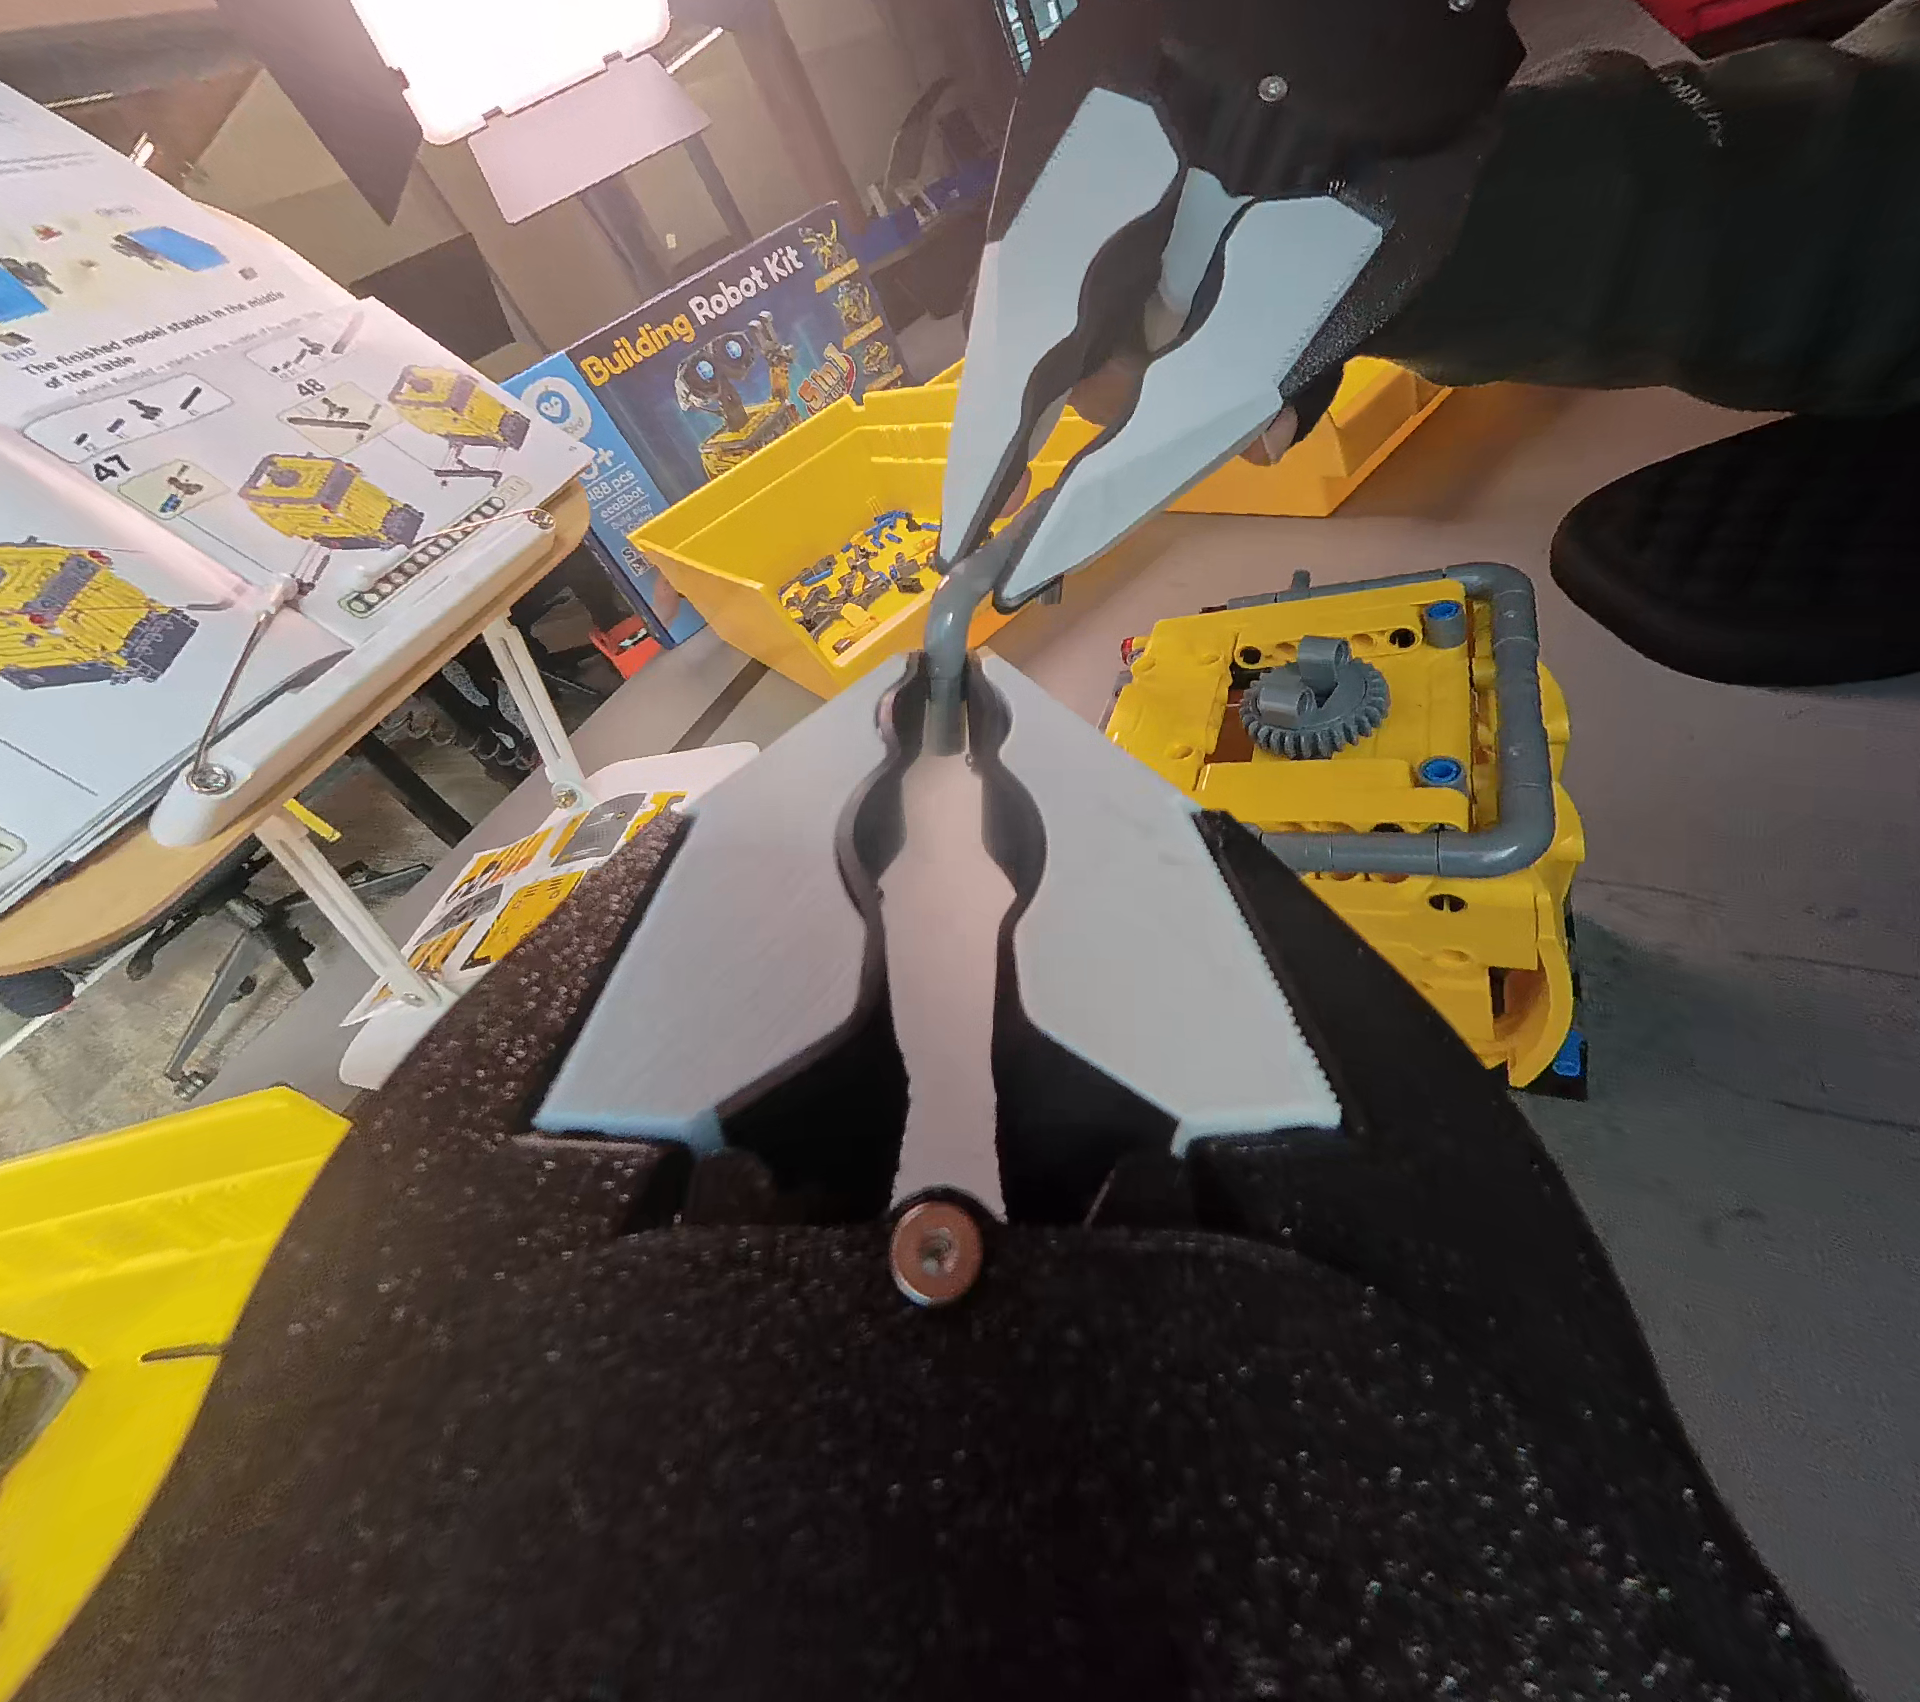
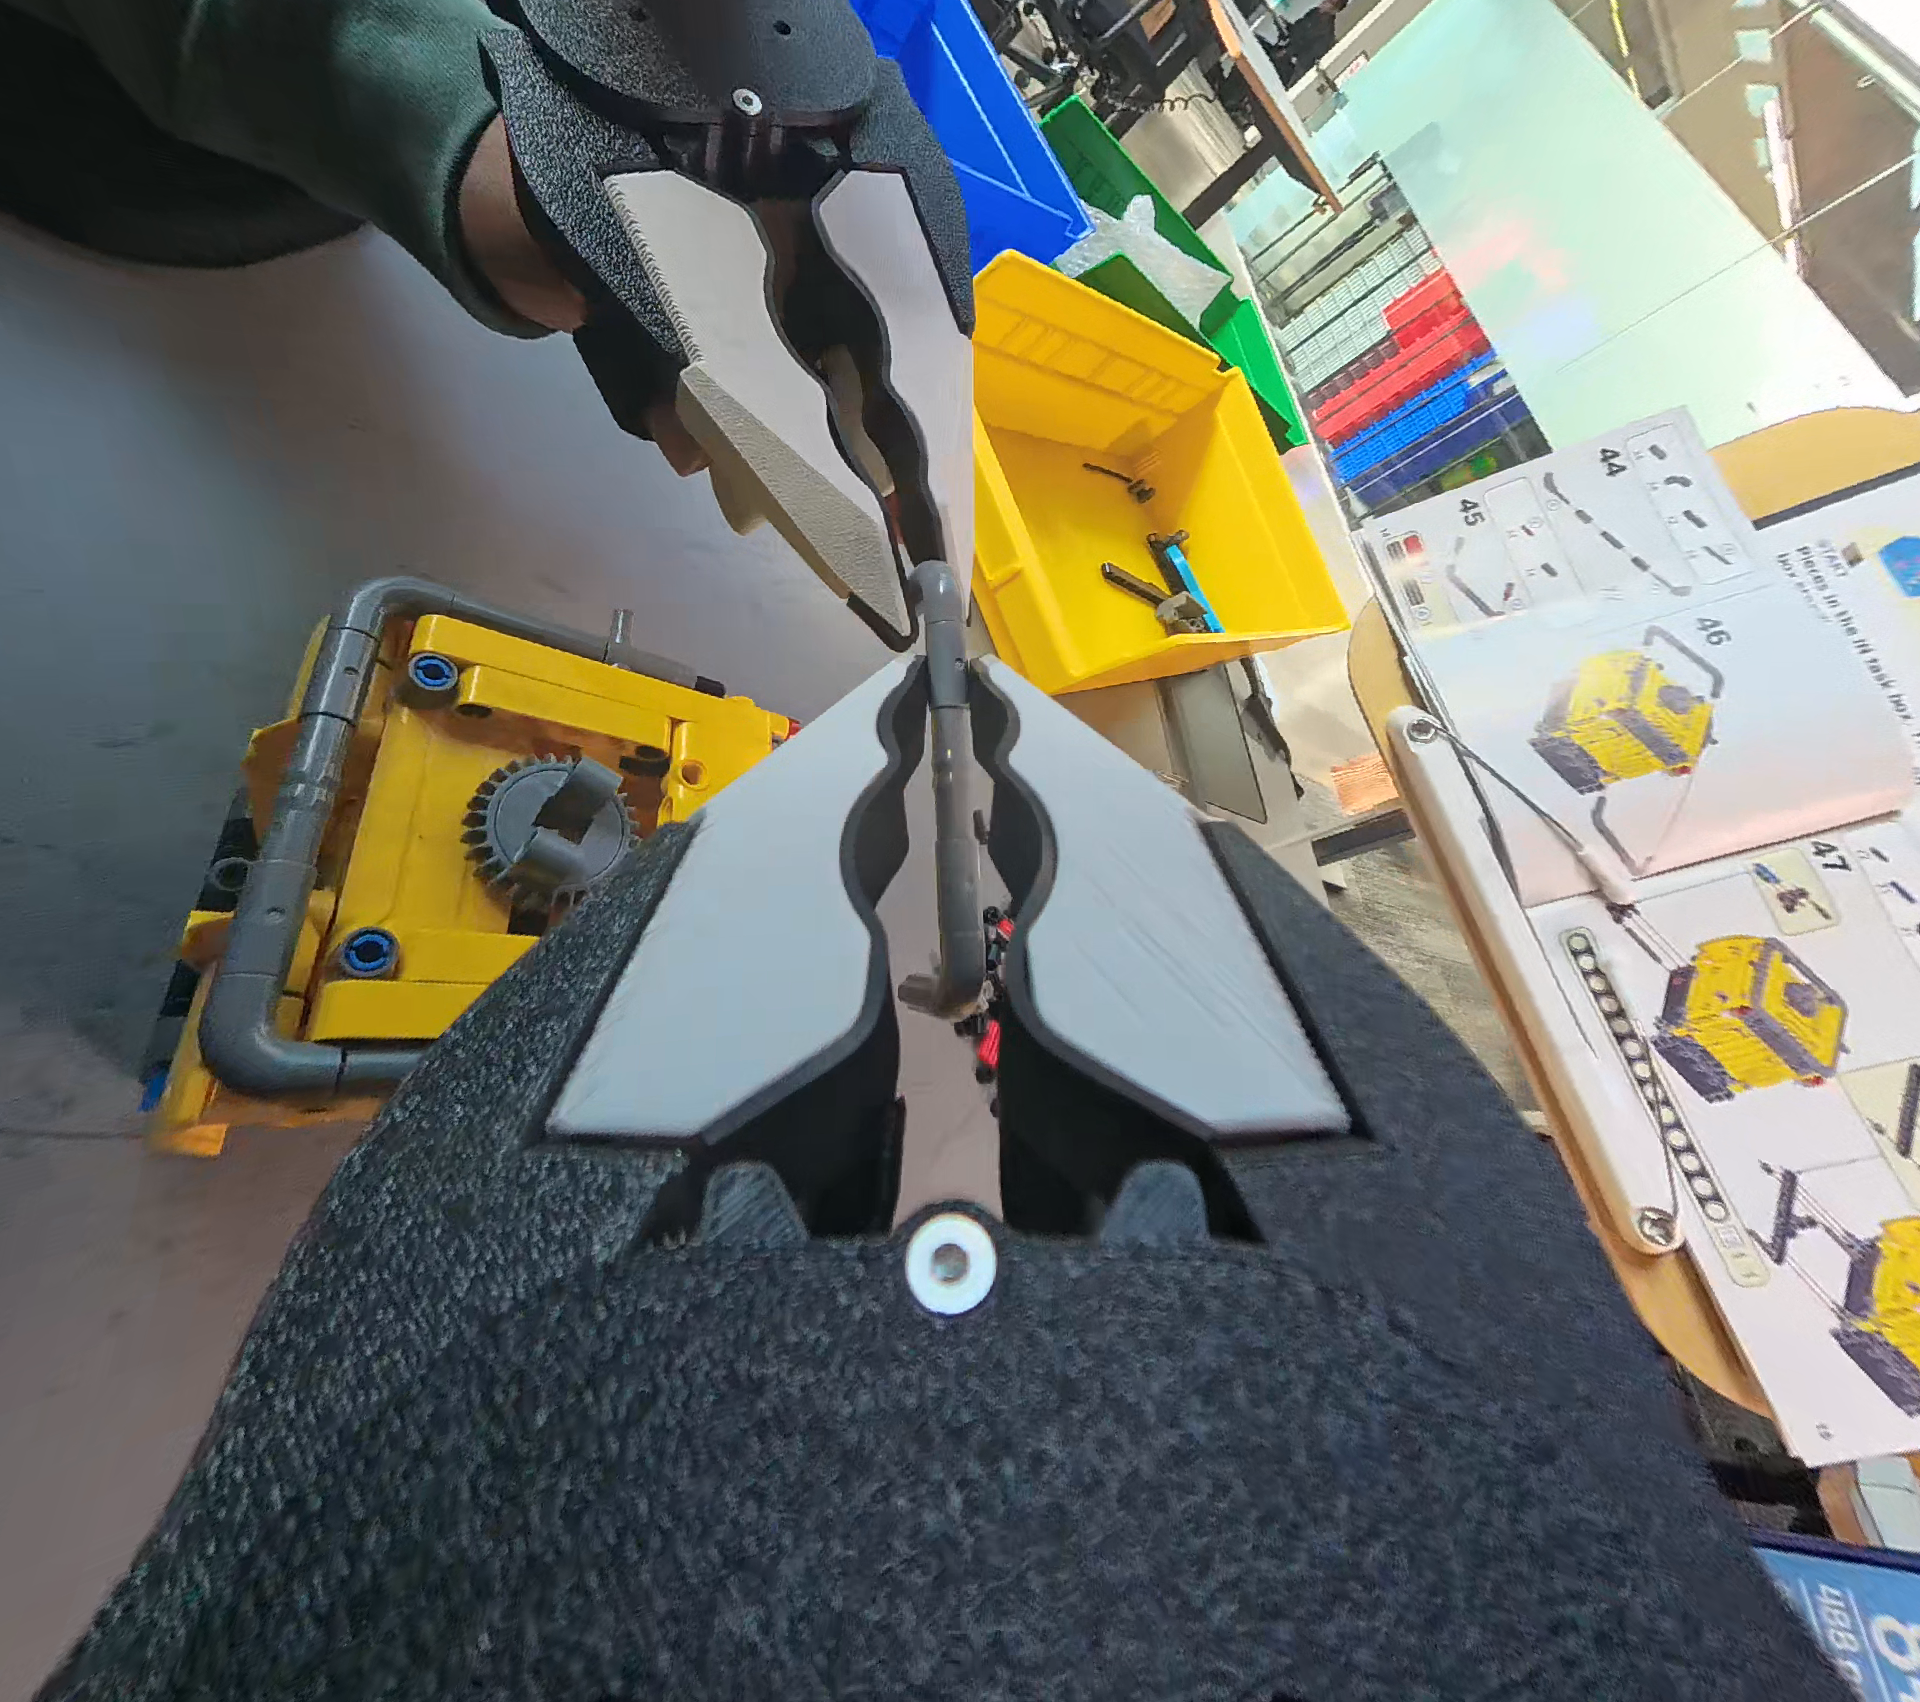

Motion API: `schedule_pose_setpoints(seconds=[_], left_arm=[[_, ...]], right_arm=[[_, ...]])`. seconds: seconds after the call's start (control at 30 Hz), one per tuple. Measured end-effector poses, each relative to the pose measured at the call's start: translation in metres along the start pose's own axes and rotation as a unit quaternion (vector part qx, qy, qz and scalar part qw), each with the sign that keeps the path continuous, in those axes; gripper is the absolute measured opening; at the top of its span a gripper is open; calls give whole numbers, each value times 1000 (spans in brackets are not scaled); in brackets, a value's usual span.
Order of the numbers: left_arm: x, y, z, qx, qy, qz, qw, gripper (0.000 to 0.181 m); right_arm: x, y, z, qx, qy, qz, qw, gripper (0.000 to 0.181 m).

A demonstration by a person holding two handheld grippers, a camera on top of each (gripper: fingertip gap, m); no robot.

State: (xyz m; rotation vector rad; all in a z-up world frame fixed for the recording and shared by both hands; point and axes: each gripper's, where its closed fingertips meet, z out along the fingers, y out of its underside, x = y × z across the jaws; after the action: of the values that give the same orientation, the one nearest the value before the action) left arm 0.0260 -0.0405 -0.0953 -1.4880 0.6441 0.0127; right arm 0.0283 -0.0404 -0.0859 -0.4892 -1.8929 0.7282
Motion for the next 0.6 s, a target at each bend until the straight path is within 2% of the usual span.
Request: schedule_pose_setpoints(seconds=[0.2,0.6], left_arm=[[0,0,0,1,0,-5,1000,6],[-2,2,1,2,10,-67,998,6]], right_arm=[[0,1,0,4,5,1,1000,7],[3,6,3,-8,32,-30,999,7]])
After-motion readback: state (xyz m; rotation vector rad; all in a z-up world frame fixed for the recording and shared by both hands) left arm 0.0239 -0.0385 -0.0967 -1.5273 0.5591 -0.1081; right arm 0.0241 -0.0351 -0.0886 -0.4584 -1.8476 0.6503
